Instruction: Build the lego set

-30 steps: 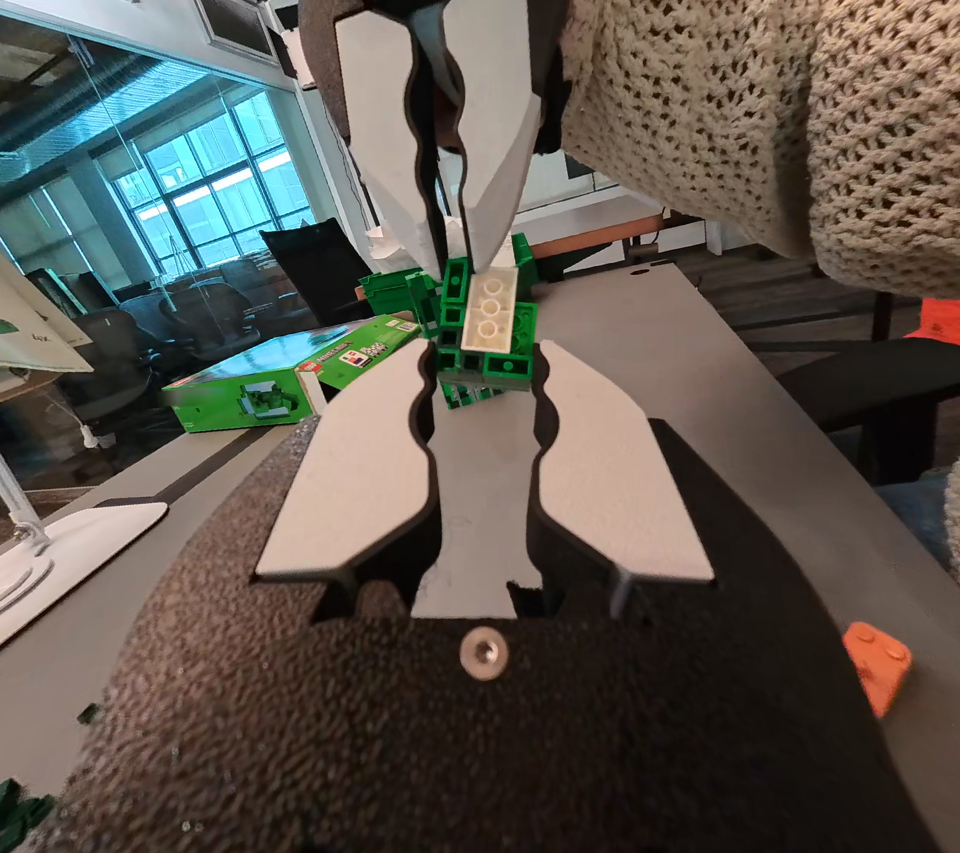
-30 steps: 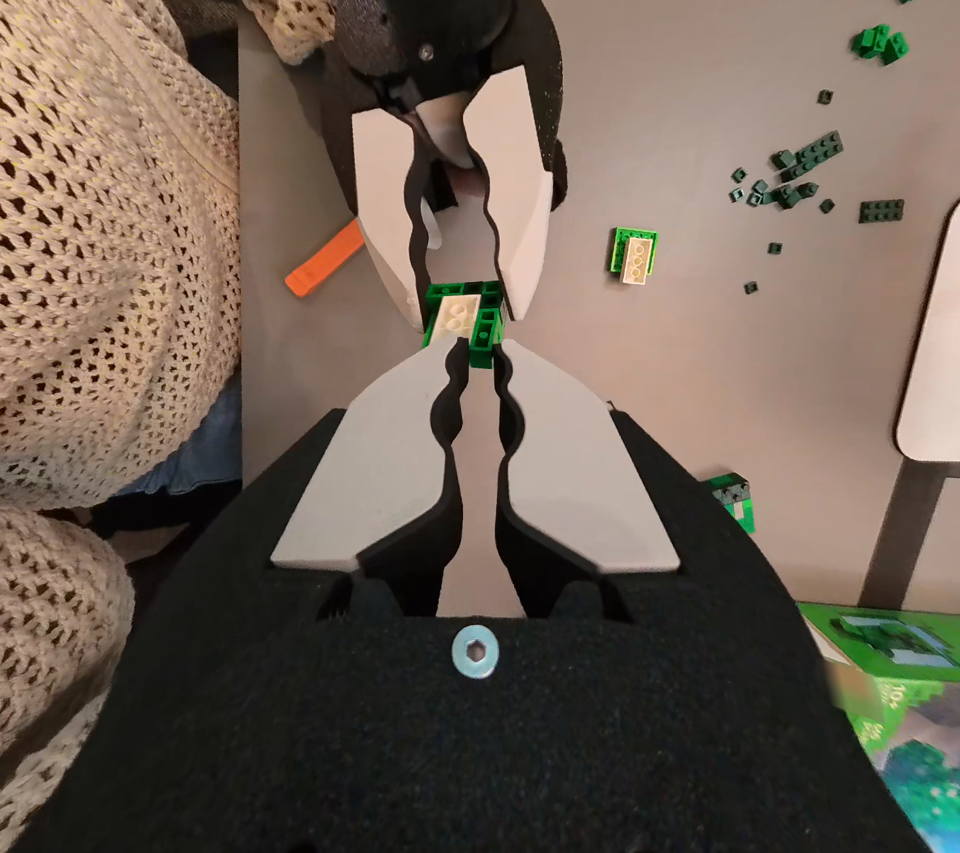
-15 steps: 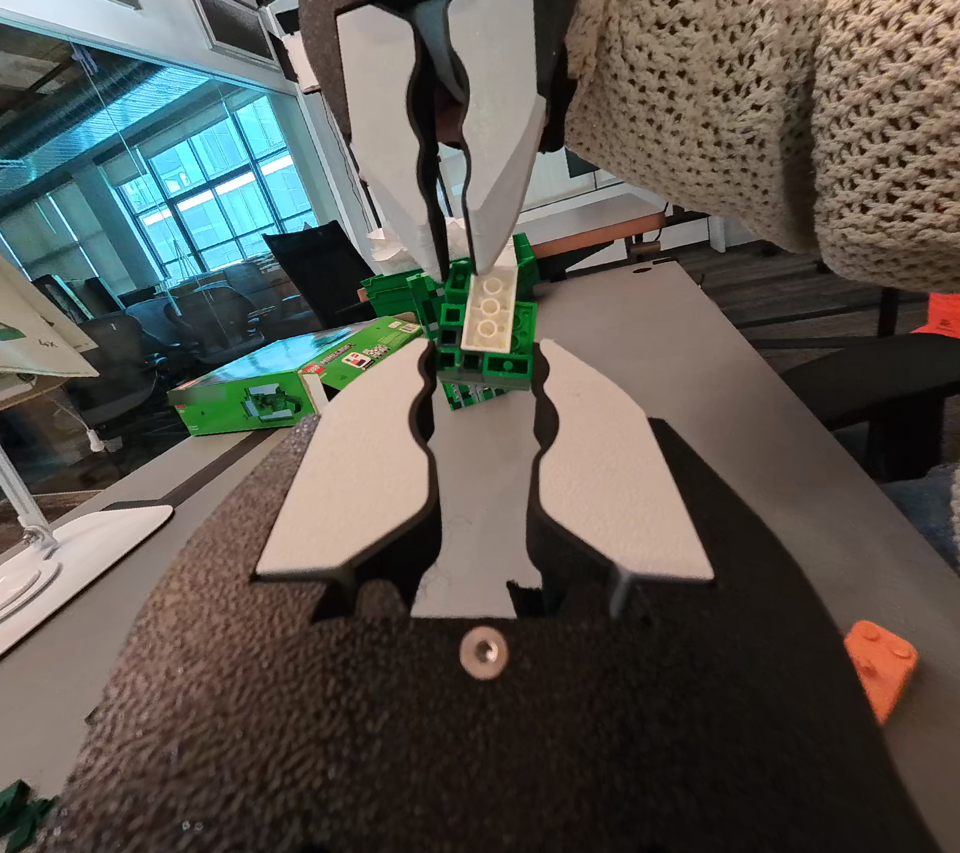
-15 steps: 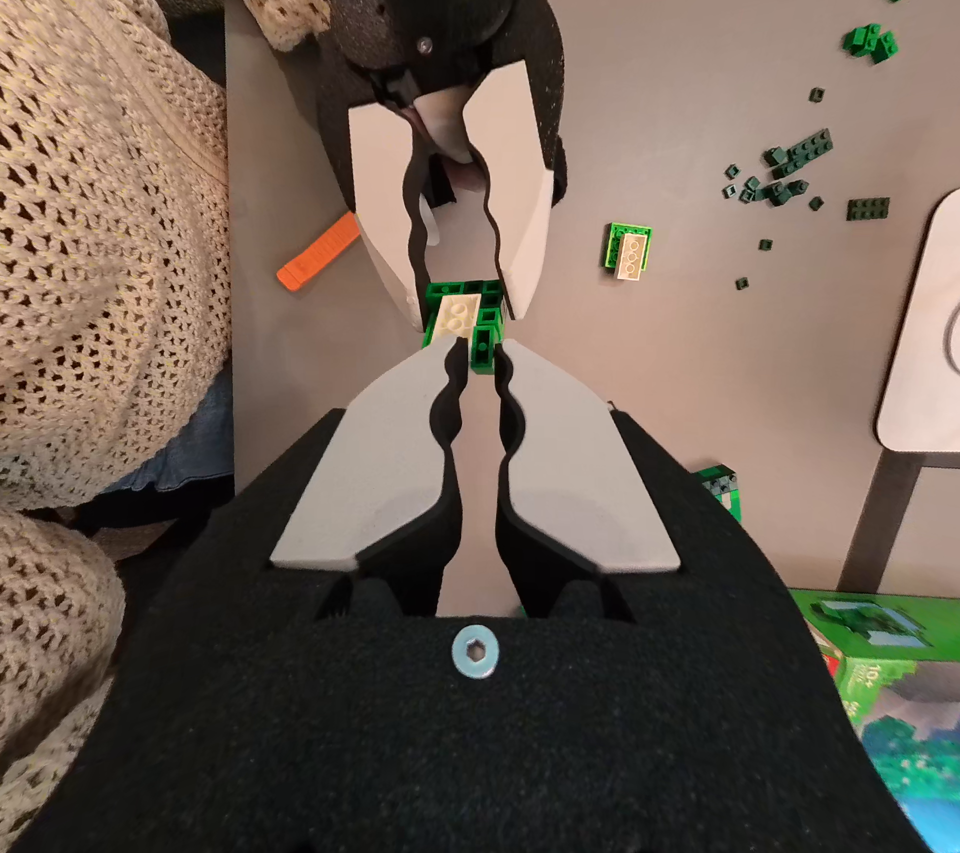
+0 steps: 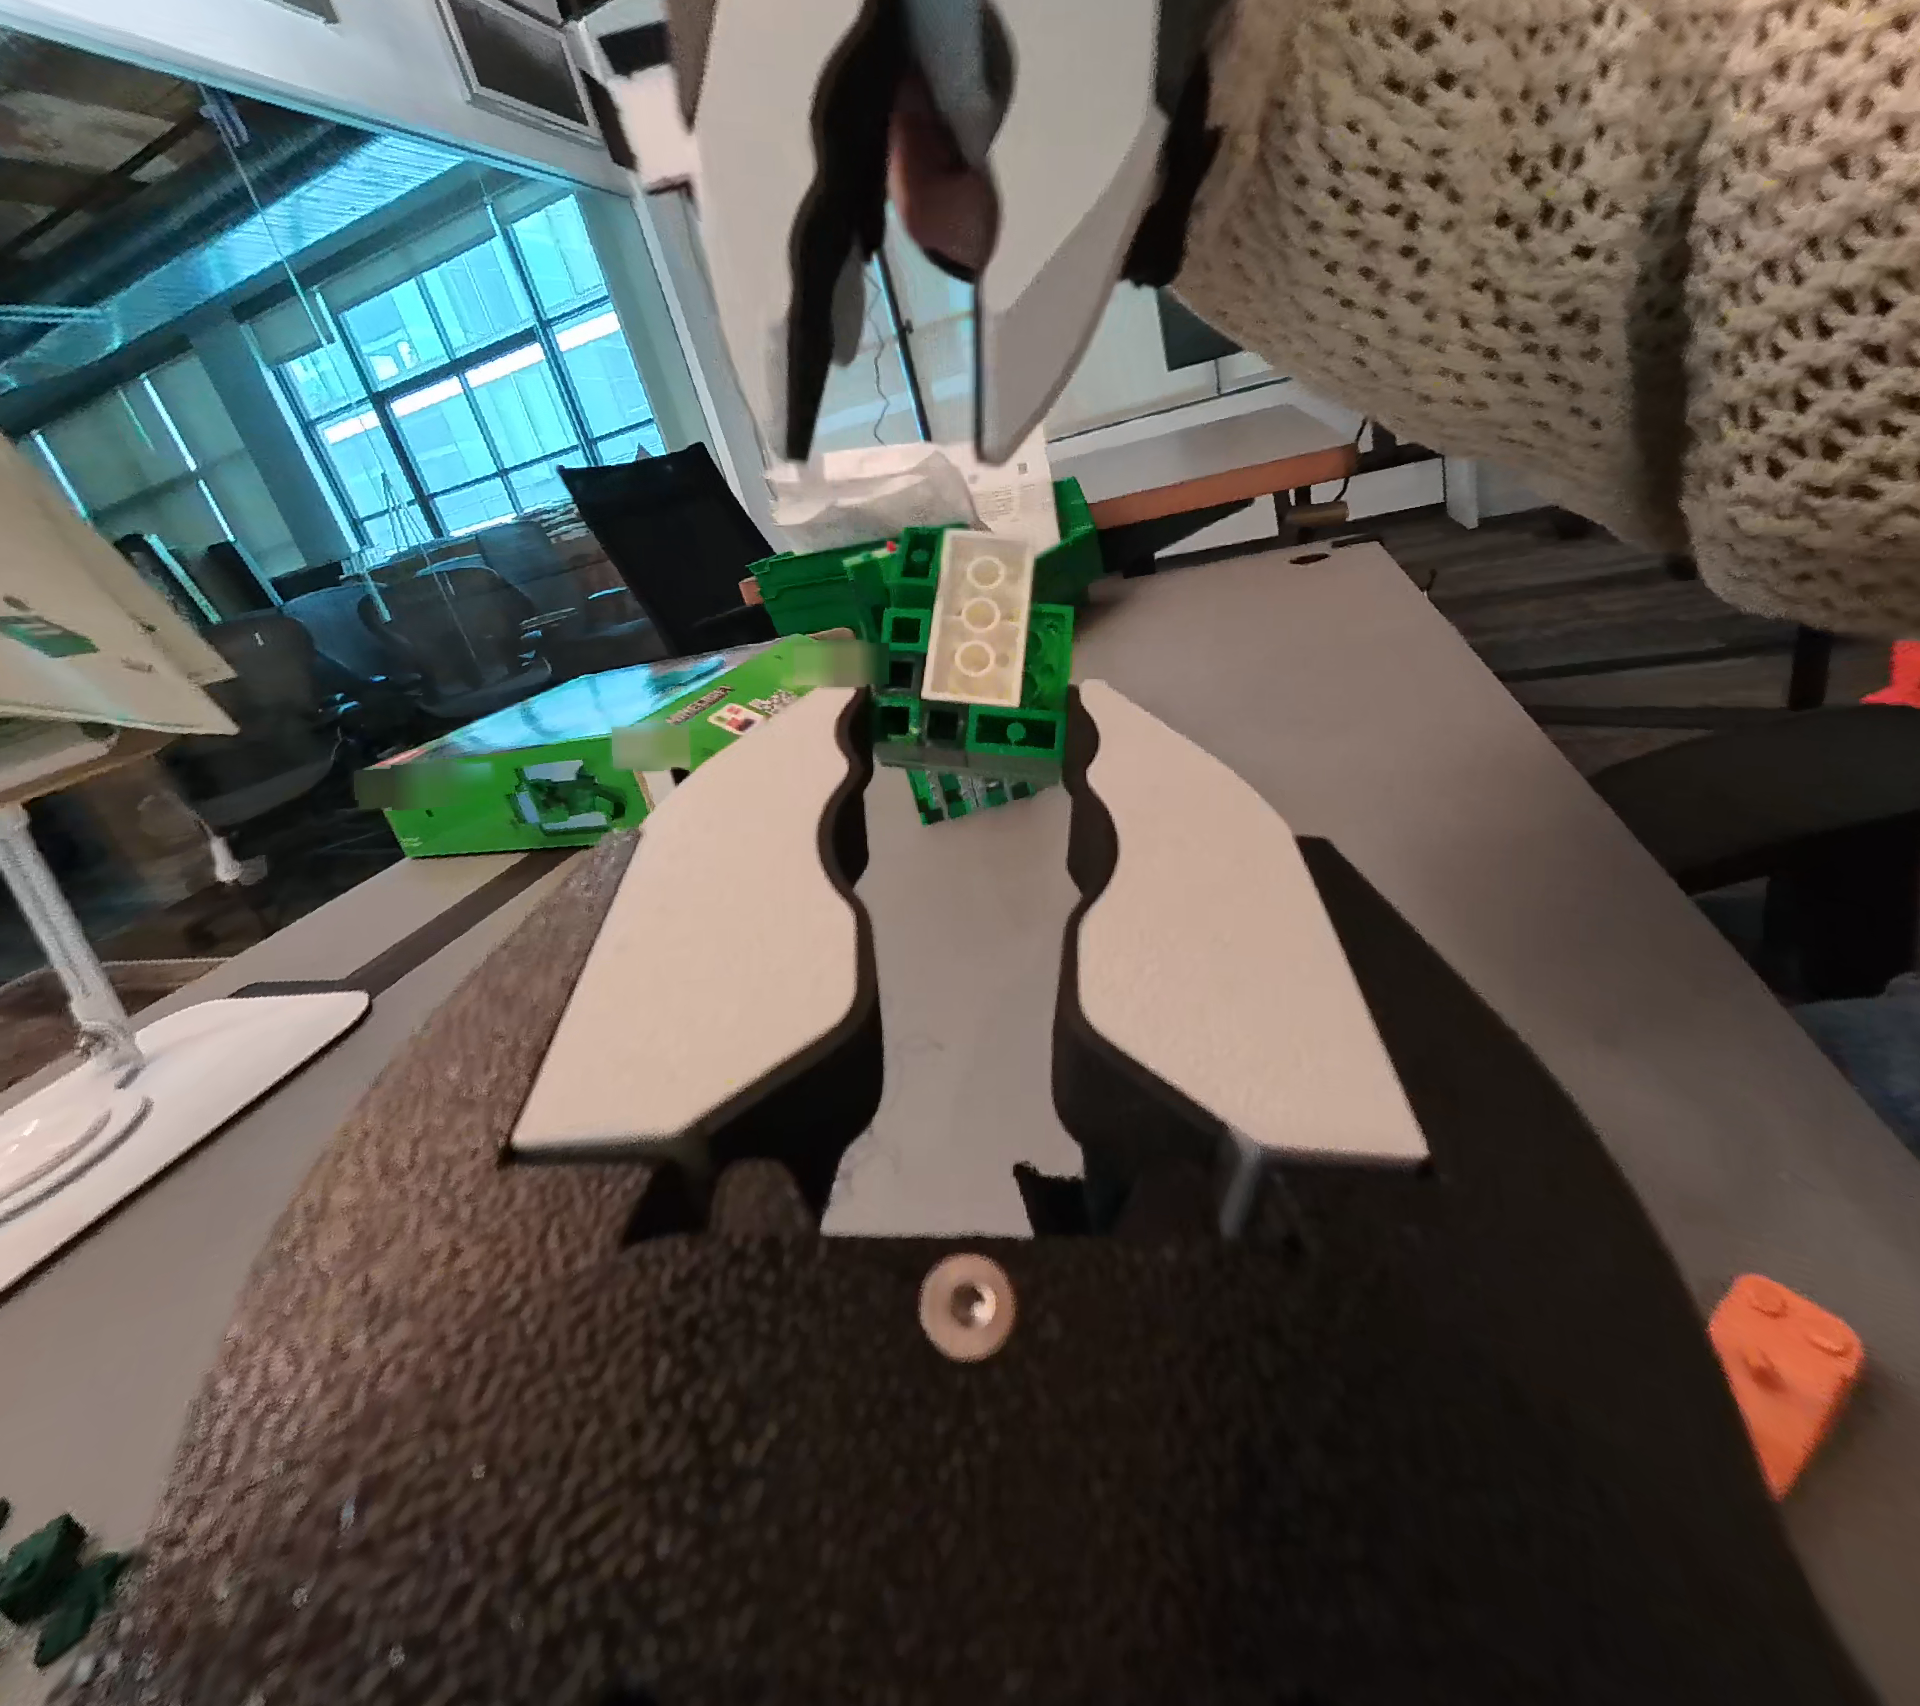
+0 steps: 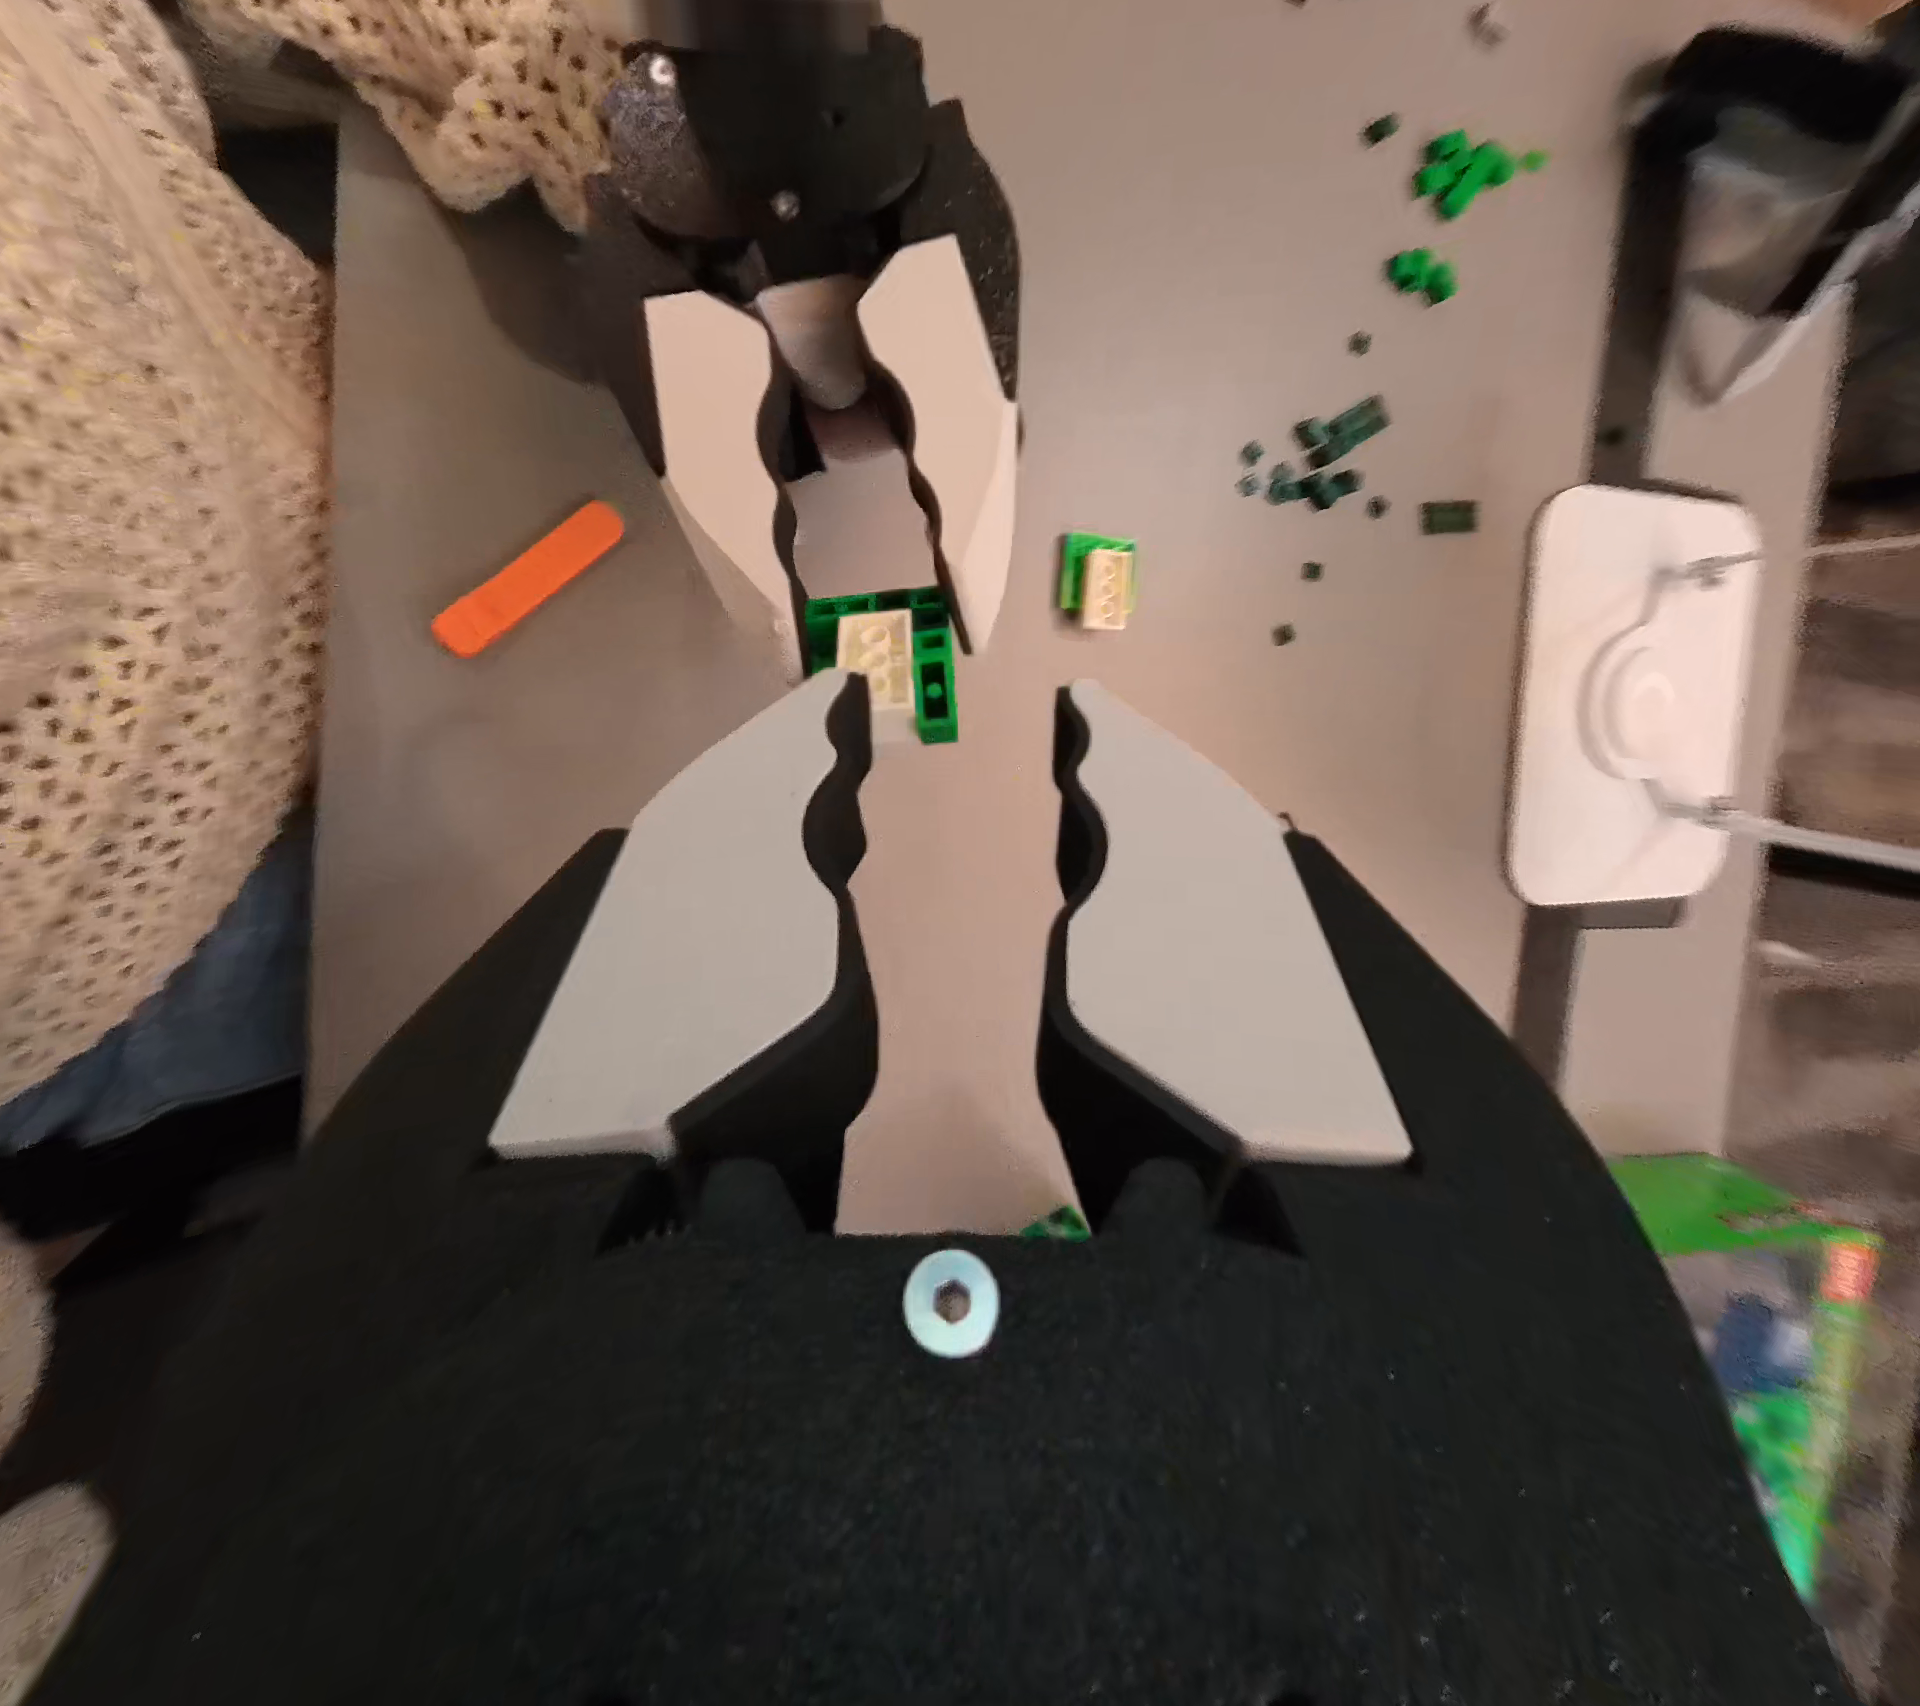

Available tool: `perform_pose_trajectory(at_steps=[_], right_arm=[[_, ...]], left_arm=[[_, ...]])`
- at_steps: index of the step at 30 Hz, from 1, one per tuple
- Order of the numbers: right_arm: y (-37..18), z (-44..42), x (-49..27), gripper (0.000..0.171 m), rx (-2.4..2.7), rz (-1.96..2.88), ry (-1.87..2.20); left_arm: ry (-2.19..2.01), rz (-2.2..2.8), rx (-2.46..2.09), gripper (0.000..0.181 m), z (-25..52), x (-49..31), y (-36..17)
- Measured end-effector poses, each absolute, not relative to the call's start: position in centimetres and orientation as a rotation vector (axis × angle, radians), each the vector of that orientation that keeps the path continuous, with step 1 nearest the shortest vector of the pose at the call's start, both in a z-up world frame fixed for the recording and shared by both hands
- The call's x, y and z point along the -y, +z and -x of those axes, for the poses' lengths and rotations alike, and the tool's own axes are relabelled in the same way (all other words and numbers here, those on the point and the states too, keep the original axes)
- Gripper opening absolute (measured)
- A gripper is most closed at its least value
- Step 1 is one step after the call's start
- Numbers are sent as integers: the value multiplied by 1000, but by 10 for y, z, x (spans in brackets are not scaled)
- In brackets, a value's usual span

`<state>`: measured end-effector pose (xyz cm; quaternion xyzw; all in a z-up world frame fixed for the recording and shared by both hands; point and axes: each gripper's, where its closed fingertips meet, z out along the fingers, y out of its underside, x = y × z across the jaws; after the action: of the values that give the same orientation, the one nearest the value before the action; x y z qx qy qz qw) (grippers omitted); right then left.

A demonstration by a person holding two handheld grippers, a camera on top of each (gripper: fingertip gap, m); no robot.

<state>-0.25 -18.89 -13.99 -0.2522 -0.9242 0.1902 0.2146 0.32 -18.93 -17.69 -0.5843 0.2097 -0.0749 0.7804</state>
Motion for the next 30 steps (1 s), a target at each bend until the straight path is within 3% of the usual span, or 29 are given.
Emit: perform_pose_trajectory(at_steps=[10, 27, 30], right_arm=[[-158, 6, 174, 78, 2072, 102, -134], [-163, 24, 182, 38, 1886, -255, -386], [-164, 23, 181, 25, 1894, -292, -414]], left_arm=[[-338, 1210, -309, 35, 14, 193, -165], [-415, 1255, -323, 35, 7, 192, -172], [-405, 1273, -333, 35, 6, 191, -174]])
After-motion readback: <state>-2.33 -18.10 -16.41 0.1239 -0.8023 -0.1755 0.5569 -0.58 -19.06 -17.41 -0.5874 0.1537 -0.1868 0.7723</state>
